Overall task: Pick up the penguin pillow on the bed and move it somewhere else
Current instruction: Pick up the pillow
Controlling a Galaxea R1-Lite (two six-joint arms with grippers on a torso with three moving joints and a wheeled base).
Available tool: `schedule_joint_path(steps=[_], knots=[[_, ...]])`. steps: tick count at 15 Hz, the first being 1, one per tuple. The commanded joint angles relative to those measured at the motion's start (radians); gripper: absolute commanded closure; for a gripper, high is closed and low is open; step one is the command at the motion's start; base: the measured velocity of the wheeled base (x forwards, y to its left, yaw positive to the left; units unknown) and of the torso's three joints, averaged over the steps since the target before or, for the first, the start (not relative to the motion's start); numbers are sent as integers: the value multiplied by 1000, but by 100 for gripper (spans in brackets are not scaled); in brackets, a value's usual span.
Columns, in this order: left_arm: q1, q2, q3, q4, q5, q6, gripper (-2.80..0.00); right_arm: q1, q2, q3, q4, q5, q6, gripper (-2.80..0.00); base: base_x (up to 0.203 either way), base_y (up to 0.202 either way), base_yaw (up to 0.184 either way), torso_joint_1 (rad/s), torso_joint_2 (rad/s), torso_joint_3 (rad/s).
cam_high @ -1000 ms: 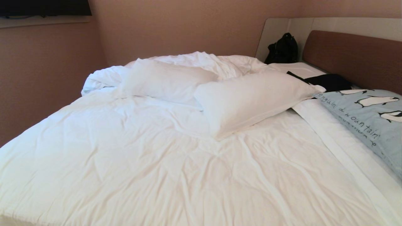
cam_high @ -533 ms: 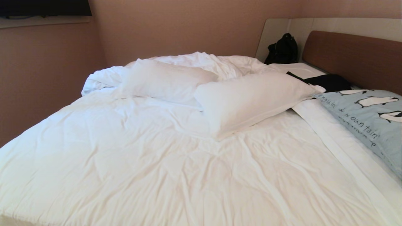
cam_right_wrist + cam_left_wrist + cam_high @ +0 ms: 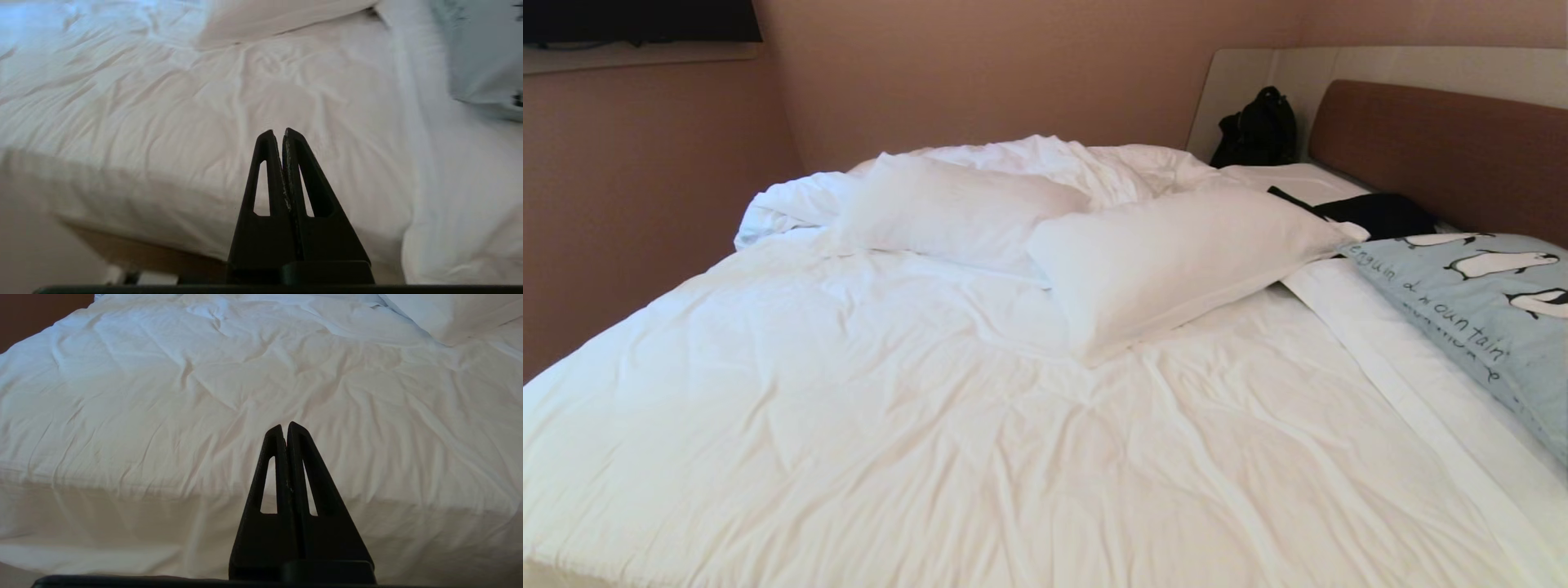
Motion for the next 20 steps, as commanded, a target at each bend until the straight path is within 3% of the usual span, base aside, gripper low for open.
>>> schedule_joint_path(steps=[1,4,6,14,20], knots=[[0,0,0,0,0,0,0,0,-4,113,-410,-162,-7,0,0,0,0,0,0,0],[0,0,0,0,0,0,0,0,-4,310,-649,-172,-72,0,0,0,0,0,0,0],[0,0,0,0,0,0,0,0,-4,402,-709,-174,-95,0,0,0,0,0,0,0],[0,0,0,0,0,0,0,0,-4,571,-721,-159,-96,0,0,0,0,0,0,0],[0,0,0,0,0,0,0,0,-4,590,-679,-159,-84,0,0,0,0,0,0,0]])
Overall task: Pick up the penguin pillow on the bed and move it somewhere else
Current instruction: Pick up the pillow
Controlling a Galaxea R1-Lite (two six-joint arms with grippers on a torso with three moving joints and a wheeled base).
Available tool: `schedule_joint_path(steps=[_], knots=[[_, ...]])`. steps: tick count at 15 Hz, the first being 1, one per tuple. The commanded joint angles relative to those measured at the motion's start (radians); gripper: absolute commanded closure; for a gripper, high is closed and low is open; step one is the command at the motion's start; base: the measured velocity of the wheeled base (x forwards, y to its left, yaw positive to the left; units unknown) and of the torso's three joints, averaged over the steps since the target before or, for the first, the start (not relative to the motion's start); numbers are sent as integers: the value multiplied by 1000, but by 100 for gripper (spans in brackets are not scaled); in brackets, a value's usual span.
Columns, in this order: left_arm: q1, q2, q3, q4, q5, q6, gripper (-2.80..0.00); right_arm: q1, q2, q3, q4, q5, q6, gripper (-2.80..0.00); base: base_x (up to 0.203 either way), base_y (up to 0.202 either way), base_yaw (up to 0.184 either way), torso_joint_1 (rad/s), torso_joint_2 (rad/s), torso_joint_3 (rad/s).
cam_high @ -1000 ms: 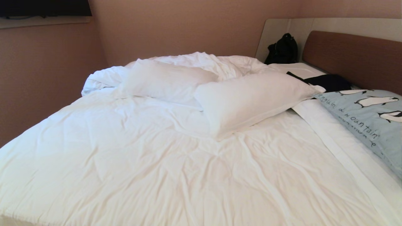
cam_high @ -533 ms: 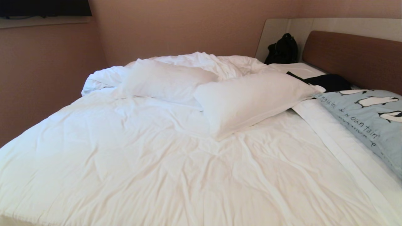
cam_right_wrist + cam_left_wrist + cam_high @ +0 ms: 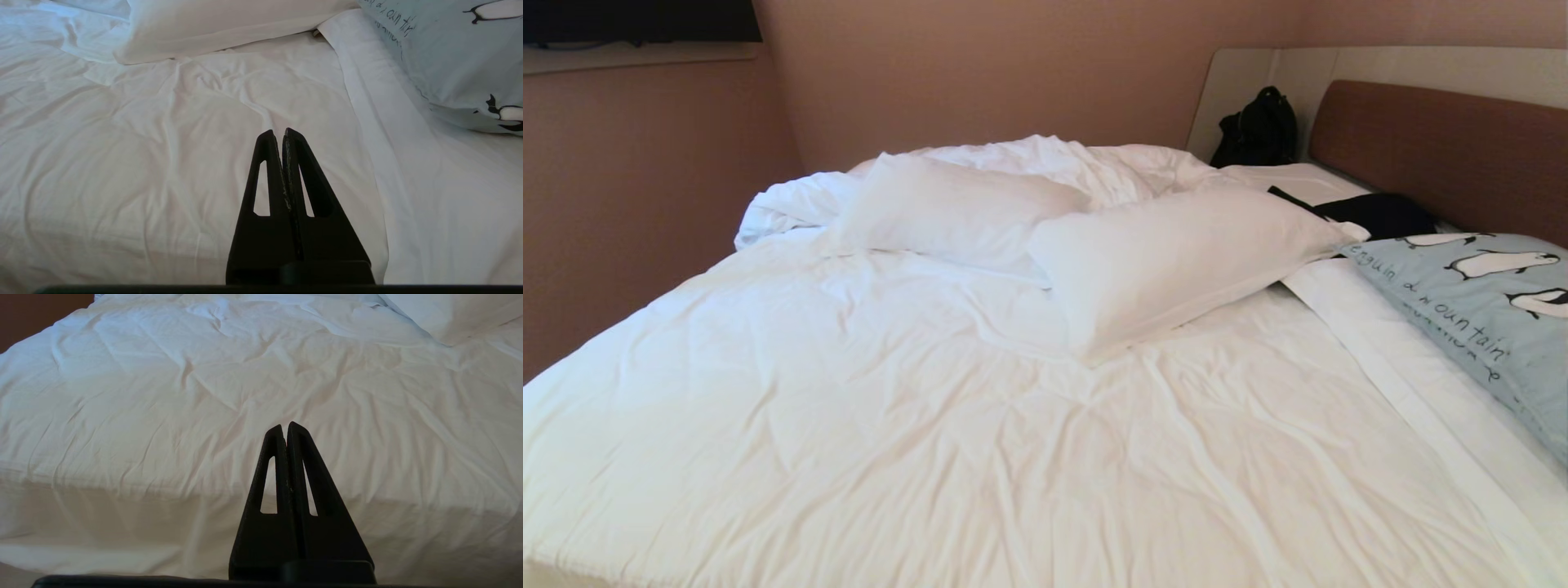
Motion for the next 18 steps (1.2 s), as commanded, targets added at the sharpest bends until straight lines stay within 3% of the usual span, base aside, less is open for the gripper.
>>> schedule_joint_path(steps=[1,8,18], knots=[[0,0,0,0,0,0,0,0,1,1,49,0,1,0,0,0,0,0,0,0],[0,0,0,0,0,0,0,0,1,2,58,-9,81,0,0,0,0,0,0,0],[0,0,0,0,0,0,0,0,1,2,58,-9,85,0,0,0,0,0,0,0]])
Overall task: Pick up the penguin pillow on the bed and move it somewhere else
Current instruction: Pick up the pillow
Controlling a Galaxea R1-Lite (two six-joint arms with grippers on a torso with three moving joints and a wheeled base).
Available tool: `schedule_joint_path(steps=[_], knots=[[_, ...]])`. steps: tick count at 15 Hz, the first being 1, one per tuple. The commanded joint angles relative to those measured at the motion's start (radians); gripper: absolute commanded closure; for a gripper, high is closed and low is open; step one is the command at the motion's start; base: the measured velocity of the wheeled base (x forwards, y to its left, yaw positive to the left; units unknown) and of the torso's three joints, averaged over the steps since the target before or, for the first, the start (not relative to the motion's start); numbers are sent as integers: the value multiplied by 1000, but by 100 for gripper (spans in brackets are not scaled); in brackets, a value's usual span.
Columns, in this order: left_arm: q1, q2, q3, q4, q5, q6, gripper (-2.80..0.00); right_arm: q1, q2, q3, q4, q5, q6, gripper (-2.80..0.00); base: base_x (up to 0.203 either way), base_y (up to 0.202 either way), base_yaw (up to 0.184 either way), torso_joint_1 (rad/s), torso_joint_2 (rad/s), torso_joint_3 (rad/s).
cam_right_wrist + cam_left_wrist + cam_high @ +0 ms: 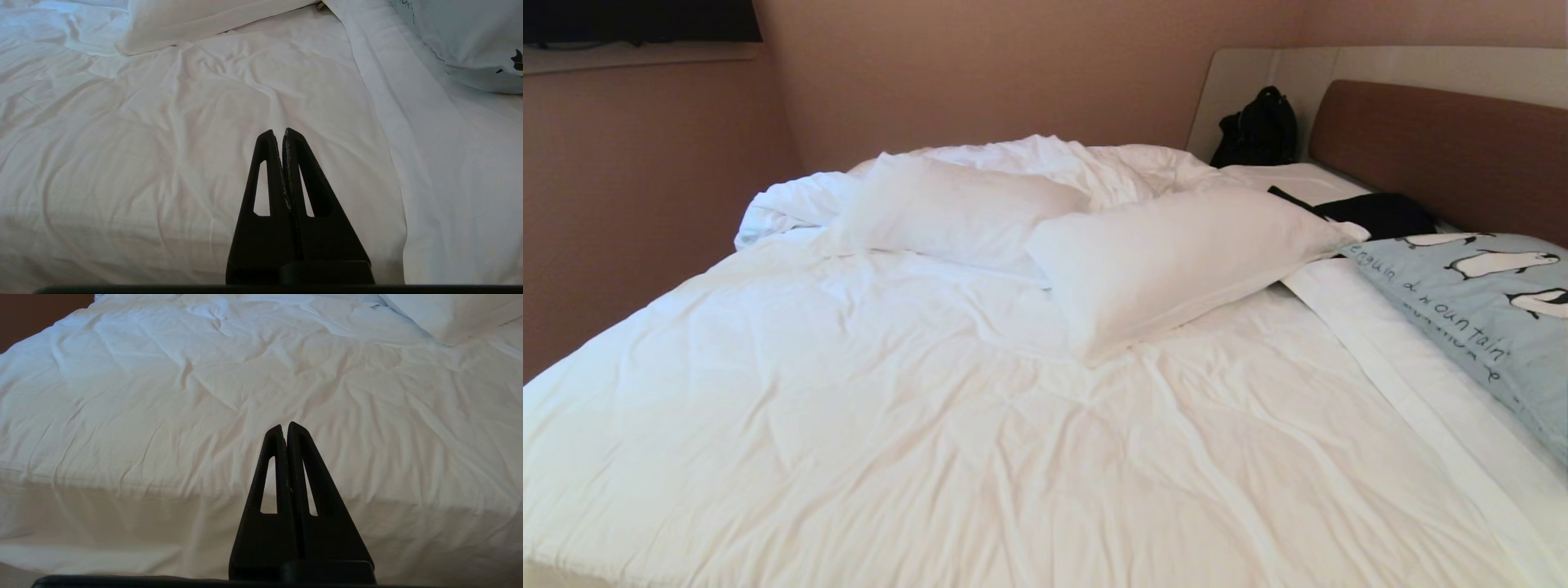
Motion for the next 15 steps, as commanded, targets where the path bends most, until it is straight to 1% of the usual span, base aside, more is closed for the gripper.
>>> schedule_joint_path(steps=[1,13,15], knots=[[0,0,0,0,0,0,0,0,1,0,1,0,1,0,0,0,0,0,0,0],[0,0,0,0,0,0,0,0,1,0,-2,0,-2,0,0,0,0,0,0,0],[0,0,0,0,0,0,0,0,1,0,-6,3,-15,0,0,0,0,0,0,0]])
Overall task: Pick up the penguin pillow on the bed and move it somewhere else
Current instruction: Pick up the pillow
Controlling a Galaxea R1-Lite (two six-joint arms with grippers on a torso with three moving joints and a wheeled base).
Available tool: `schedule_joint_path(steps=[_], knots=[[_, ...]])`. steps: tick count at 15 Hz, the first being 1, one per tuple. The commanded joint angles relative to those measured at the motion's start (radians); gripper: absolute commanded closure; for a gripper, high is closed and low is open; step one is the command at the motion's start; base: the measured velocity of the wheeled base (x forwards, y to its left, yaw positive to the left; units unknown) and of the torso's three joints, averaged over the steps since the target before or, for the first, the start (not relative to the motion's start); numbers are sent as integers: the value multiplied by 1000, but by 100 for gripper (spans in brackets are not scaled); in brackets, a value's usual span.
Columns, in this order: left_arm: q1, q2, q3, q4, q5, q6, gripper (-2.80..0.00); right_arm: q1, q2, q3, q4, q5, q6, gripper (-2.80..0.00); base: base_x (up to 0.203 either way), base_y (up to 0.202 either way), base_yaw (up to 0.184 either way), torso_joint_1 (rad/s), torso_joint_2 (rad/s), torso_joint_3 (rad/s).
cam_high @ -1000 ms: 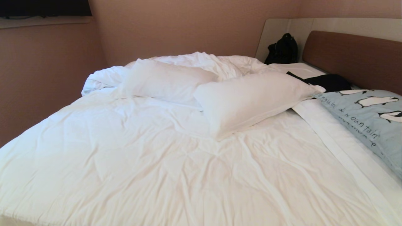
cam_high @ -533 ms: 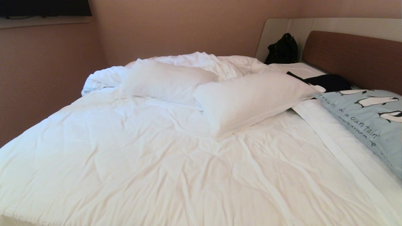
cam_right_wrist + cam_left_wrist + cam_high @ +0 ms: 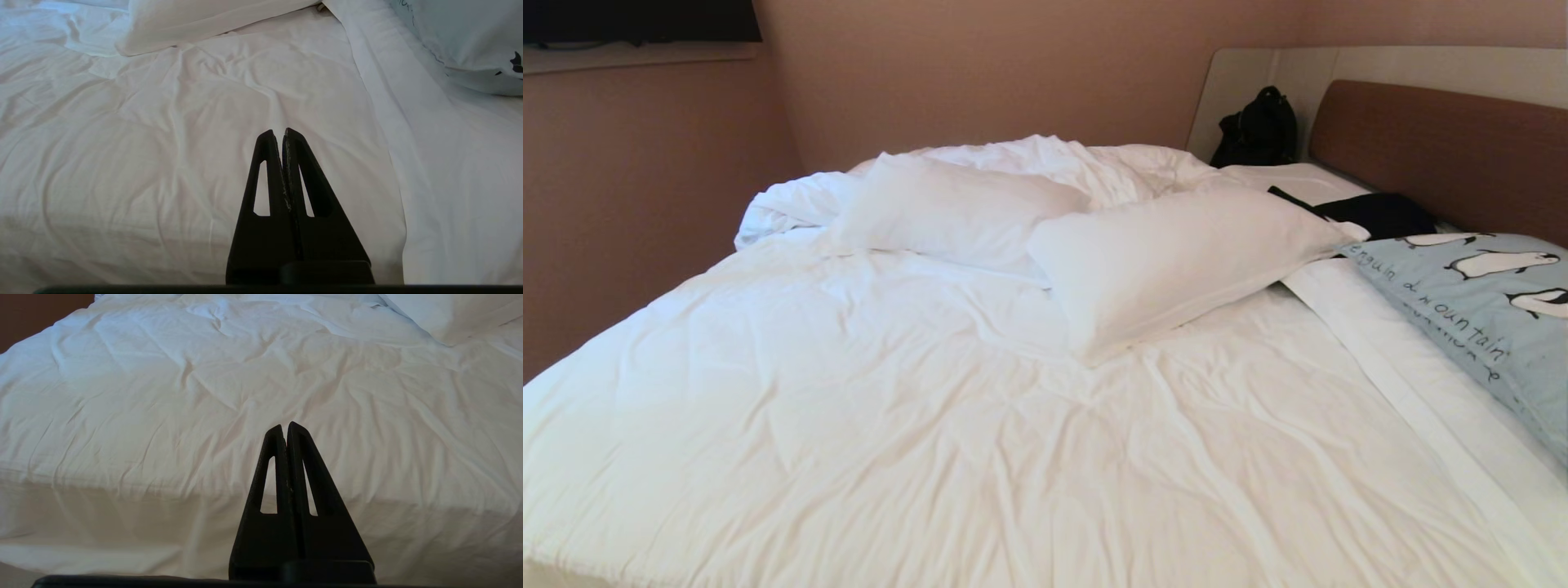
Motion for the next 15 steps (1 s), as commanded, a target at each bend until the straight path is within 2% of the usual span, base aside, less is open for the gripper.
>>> schedule_joint_path(steps=[1,9,13,15], knots=[[0,0,0,0,0,0,0,0,1,0,-7,4,-16,0,0,0,0,0,0,0],[0,0,0,0,0,0,0,0,1,-106,-12,9,-39,0,0,0,0,0,0,0],[0,0,0,0,0,0,0,0,4,-224,-5,13,-44,0,0,0,0,0,0,0],[0,0,0,0,0,0,0,0,25,-284,-4,22,-86,0,0,0,0,0,0,0]])
